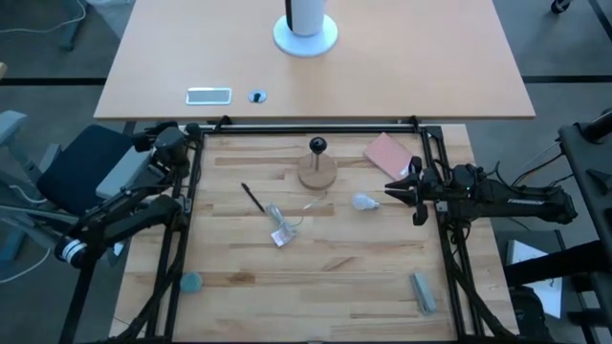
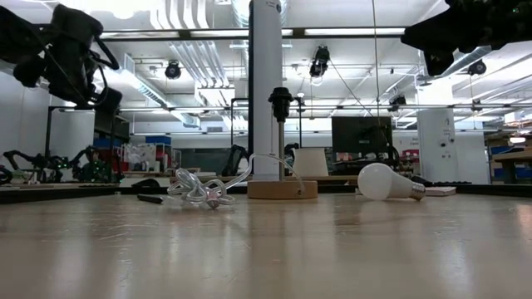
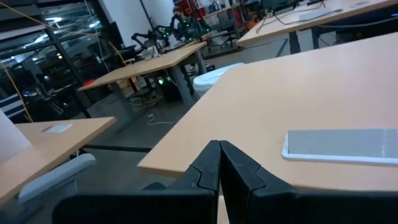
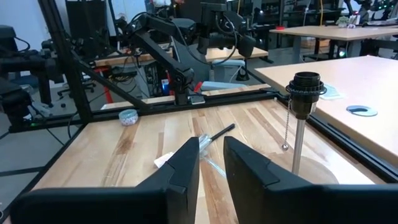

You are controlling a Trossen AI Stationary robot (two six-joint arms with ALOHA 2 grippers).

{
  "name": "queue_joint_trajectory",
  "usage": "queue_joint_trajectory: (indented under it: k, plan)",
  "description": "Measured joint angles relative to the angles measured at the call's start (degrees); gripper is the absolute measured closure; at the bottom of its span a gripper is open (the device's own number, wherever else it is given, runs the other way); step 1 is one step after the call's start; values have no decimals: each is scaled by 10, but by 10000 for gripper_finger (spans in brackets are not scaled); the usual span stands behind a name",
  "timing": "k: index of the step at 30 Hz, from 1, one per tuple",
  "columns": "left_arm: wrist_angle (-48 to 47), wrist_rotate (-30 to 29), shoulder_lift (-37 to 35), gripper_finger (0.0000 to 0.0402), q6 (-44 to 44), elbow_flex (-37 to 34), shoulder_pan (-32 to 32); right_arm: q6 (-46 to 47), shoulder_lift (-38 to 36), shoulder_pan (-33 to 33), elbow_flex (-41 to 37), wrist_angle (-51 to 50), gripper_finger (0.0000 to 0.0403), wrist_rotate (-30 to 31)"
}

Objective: Screw lightbulb
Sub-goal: Return to Home Position

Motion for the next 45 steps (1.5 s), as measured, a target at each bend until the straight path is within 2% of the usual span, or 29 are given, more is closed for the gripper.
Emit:
queue_joint_trajectory:
  k: [14,34,45]
  plan:
    - [0,-1,4,401,0,0,0,0,0,0,0,0,359,0]
    - [0,-1,4,401,0,0,0,0,0,0,0,0,332,0]
    - [0,-1,4,401,0,0,0,0,0,0,0,0,355,0]
